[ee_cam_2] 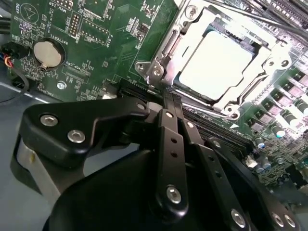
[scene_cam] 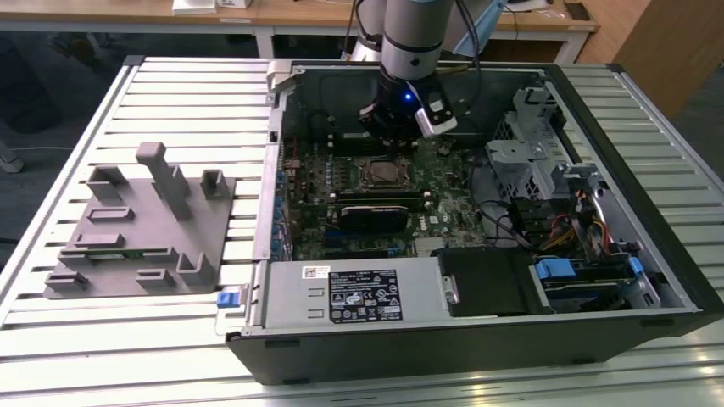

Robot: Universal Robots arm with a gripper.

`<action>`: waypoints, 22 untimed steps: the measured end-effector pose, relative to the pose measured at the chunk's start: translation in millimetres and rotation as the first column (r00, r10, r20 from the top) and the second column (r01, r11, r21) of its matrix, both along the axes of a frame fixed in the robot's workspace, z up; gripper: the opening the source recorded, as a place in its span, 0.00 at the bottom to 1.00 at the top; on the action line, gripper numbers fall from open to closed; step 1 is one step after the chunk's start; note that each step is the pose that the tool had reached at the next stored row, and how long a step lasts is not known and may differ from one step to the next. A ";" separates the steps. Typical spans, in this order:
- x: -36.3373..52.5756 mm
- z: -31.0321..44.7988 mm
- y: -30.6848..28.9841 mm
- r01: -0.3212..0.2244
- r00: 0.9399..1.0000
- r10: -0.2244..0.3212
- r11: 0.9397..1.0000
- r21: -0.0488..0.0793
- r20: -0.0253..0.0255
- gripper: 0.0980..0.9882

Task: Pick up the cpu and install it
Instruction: 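Install the first cpu locking lever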

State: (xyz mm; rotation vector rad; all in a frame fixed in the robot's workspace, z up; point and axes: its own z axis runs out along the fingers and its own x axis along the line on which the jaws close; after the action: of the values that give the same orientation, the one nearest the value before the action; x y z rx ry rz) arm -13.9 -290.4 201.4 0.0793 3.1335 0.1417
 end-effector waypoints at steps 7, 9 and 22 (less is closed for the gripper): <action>0.0 -1.6 0.0 0.000 1.000 0.000 1.000 -0.018 0.000 0.01; 0.0 -2.1 -0.1 0.000 1.000 0.000 1.000 -0.023 0.000 0.01; 0.3 -4.0 0.1 0.000 1.000 0.000 1.000 -0.022 0.000 0.01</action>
State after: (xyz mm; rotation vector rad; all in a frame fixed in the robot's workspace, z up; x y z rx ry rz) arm -13.6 -290.3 197.4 0.0794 3.1345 0.1070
